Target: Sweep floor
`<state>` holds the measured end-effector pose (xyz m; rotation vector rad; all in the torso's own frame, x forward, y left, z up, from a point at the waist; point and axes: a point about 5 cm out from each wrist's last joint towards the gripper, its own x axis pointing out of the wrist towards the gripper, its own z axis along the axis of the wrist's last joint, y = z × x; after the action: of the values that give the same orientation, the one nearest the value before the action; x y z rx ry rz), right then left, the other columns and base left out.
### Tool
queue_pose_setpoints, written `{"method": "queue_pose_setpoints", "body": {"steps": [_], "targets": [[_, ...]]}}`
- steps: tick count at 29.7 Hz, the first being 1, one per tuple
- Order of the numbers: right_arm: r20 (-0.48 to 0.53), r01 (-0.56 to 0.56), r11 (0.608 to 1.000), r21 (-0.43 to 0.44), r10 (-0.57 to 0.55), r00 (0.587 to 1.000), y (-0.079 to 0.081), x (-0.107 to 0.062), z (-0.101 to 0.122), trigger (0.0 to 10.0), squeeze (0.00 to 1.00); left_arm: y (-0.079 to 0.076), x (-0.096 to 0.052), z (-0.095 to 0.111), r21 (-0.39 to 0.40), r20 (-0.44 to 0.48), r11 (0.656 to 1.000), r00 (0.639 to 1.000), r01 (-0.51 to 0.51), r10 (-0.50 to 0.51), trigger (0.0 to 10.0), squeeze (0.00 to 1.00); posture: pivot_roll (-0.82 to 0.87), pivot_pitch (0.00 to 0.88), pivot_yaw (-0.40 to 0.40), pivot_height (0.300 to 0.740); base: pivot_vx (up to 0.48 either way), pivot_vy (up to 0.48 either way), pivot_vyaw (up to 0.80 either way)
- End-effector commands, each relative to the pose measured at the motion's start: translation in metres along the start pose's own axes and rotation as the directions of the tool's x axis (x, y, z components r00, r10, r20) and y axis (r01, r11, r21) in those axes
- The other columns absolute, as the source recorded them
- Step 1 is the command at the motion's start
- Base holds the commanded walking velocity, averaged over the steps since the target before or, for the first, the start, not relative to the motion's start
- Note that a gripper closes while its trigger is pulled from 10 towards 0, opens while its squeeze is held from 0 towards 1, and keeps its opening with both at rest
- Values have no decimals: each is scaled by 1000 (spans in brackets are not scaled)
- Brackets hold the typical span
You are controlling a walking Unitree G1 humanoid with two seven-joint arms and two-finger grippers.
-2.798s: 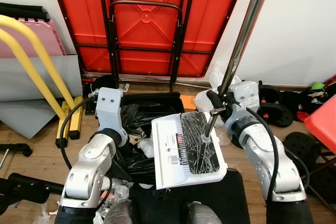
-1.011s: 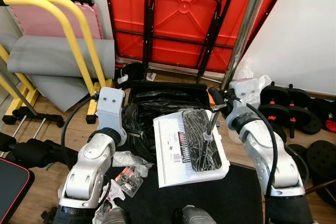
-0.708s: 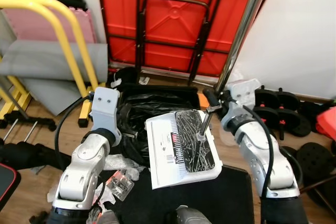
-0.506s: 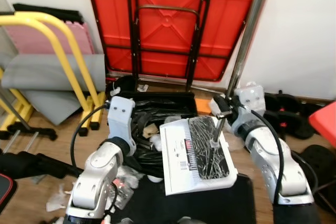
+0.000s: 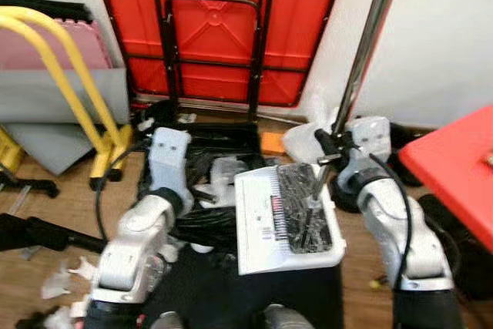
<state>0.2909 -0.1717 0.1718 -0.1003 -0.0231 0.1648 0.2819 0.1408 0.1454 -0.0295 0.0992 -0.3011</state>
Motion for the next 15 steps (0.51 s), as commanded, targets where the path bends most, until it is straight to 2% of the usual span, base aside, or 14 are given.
{"method": "queue_pose_setpoints", "body": {"steps": [1, 15], "targets": [[71, -10, 1000, -7, 11, 997, 2, 1, 13, 10000, 0, 1, 1, -5, -25, -30, 999, 999, -27, 27, 10000, 0, -123, 134, -120, 740, 0, 0, 0], [74, -11, 1000, -3, 11, 997, 3, 1, 13, 10000, 0, 2, 2, -6, -18, -46, 999, 999, -30, 29, 10000, 0, -126, 136, -120, 740, 0, 0, 0]]}}
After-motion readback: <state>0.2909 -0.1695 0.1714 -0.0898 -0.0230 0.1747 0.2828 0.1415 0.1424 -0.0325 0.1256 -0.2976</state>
